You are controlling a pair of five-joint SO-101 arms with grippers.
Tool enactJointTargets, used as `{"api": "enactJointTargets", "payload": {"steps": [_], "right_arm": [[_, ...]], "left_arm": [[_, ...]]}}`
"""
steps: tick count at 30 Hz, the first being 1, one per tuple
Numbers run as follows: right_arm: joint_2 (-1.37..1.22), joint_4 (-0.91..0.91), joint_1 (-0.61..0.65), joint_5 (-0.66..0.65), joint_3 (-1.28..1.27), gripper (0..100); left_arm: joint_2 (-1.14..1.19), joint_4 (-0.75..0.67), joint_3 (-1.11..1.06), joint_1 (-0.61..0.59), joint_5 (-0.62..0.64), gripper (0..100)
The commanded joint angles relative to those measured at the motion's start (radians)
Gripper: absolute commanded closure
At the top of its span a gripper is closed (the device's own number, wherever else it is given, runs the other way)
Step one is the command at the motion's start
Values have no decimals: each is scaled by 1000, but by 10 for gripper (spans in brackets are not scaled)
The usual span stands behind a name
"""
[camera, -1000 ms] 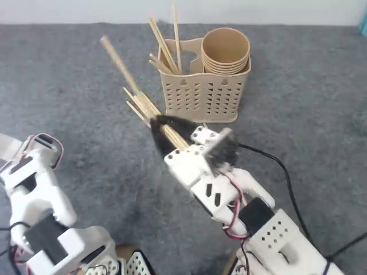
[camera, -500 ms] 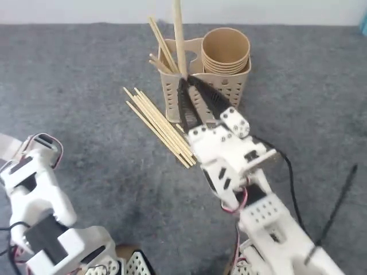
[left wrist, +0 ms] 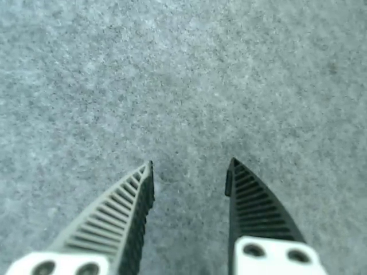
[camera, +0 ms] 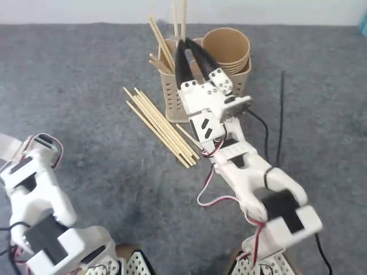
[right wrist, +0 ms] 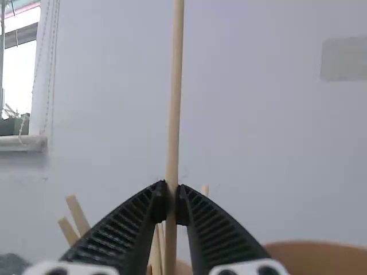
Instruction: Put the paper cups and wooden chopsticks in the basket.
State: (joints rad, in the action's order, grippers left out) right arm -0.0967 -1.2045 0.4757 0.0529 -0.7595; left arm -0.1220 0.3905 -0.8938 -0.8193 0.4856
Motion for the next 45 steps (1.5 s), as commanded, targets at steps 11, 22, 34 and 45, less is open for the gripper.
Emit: {"api": "enactJointTargets", "payload": {"steps": [11, 22, 34, 45], "right_arm": [[105, 119, -5, 11, -17, 876], [947, 524, 8, 15, -720, 886], [1885, 1933, -18, 18, -822, 887], [1643, 2106, -19, 20, -822, 894]], "left_arm": [[-15, -29, 7, 26, 2, 805], [-18, 11, 16, 54, -29, 805], [-18, 104, 54, 103, -83, 806], [-235, 319, 24, 506, -81, 806]]}}
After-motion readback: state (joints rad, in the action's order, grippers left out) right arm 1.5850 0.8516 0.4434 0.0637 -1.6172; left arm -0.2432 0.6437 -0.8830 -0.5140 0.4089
